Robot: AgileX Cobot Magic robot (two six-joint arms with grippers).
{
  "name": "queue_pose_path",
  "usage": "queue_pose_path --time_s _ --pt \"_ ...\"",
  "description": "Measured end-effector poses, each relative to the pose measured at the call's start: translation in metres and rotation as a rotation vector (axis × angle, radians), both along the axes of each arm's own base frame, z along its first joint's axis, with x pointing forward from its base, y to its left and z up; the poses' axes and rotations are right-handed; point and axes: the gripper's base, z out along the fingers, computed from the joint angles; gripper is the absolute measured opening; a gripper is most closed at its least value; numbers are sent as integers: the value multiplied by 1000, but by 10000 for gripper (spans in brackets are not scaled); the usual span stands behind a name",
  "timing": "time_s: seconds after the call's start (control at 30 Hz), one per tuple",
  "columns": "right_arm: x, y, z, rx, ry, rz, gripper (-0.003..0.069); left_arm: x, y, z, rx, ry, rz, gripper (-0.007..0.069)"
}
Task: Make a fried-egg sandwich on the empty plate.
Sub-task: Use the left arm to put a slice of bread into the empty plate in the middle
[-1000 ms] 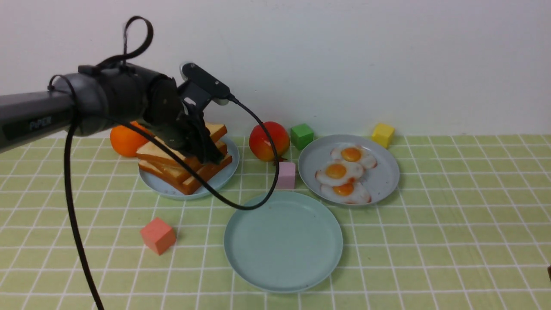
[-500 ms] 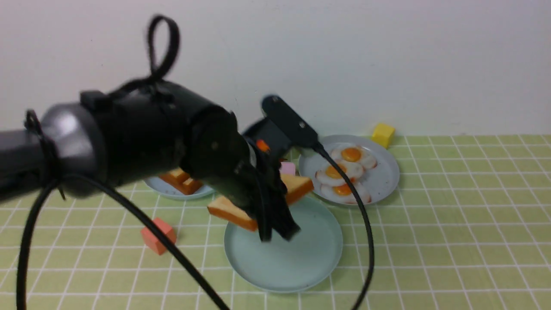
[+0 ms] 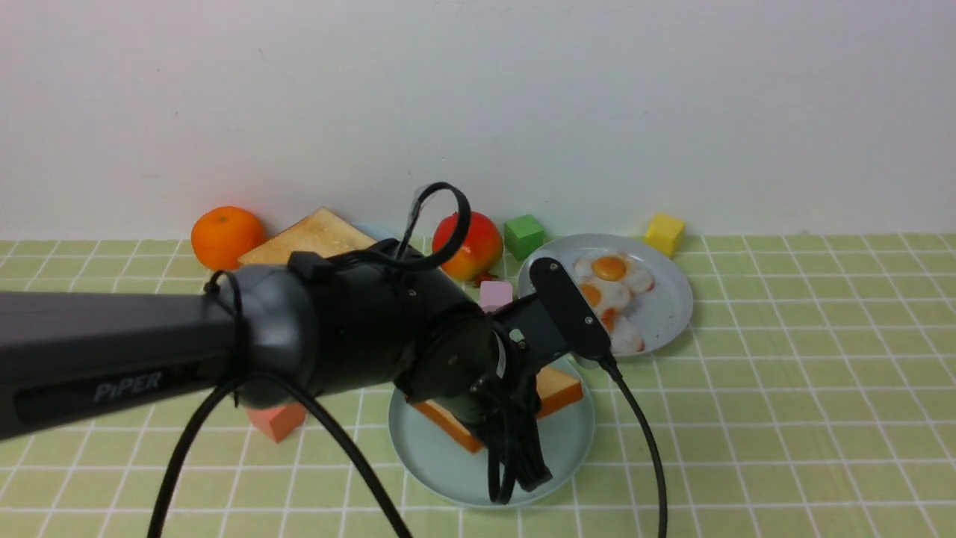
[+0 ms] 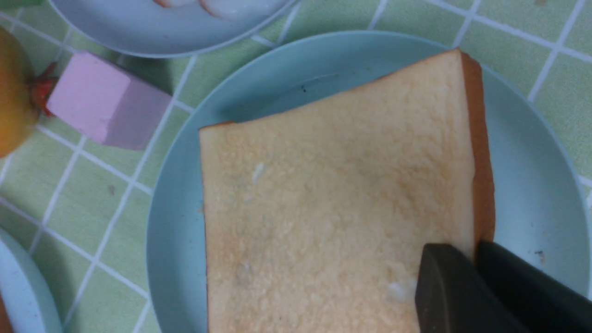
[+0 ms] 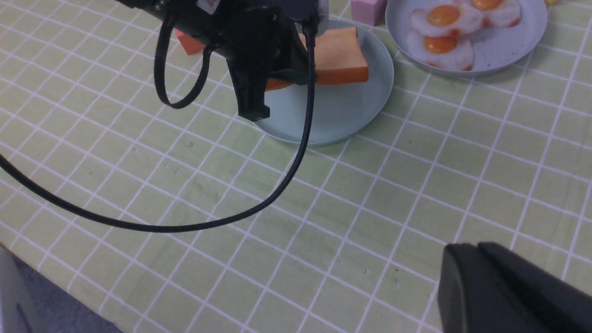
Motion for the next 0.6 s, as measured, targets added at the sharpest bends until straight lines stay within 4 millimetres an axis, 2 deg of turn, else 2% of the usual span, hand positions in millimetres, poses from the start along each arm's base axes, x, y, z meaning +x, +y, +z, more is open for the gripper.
queue_pose_path --time_s 0.13,0.33,0.4,0.43,0.57,0.6 --pt "0 0 0 -3 2 0 43 1 -1 -3 5 5 0 122" --pt "1 0 -1 -3 7 -2 53 0 0 0 -13 12 20 366" --pt "4 1 0 11 13 -16 61 -3 3 9 -38 25 59 421" --pt "5 1 0 12 17 -18 62 -3 3 10 -38 24 59 426" --pt "23 5 -2 53 57 -69 89 -12 12 50 -114 41 154 454" --pt "42 10 -5 69 90 -101 109 -21 19 86 -209 46 230 422"
